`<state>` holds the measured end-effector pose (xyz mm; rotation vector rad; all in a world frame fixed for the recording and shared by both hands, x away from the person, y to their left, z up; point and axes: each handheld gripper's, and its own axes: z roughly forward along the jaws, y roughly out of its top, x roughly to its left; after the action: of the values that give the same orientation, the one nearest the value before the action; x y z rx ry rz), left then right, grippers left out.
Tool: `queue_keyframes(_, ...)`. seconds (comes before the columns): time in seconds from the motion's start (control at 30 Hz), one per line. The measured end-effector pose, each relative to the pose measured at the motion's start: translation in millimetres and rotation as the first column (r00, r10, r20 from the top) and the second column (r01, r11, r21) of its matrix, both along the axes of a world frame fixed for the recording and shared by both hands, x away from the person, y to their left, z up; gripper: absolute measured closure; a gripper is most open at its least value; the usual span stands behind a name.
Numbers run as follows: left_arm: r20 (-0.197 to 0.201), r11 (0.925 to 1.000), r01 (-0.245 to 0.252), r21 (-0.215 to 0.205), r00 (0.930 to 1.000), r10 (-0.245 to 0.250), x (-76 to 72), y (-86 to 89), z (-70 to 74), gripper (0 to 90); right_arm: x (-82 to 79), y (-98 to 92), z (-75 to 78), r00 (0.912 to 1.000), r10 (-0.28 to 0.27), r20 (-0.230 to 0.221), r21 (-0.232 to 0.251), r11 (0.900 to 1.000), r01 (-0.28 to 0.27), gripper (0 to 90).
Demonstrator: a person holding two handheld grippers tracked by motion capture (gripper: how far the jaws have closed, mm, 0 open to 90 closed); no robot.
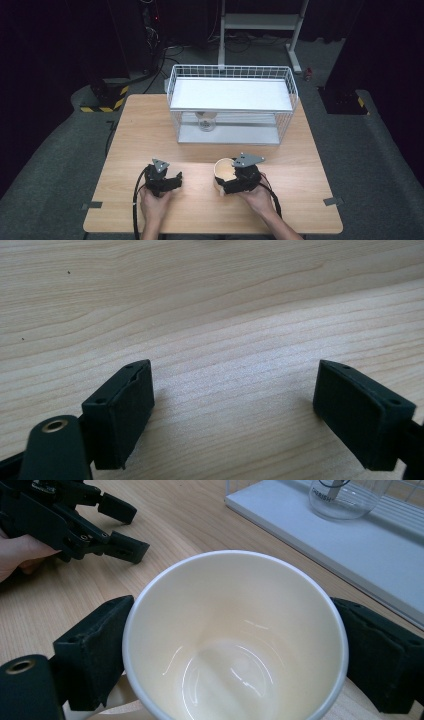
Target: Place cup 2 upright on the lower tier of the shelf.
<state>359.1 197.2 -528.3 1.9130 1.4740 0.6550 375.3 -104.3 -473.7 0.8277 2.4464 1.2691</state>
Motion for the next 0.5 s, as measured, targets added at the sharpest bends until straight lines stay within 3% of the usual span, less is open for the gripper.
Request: queue_keyframes(0.5, 0.000, 1.0000, 0.000, 0.000, 1.0000, 0.000, 0.0, 0.0, 0.0, 17.1, 2.1, 0.8, 0.7, 1.0000, 0.005, -0.003, -0.005, 1.000, -0.005, 9.0)
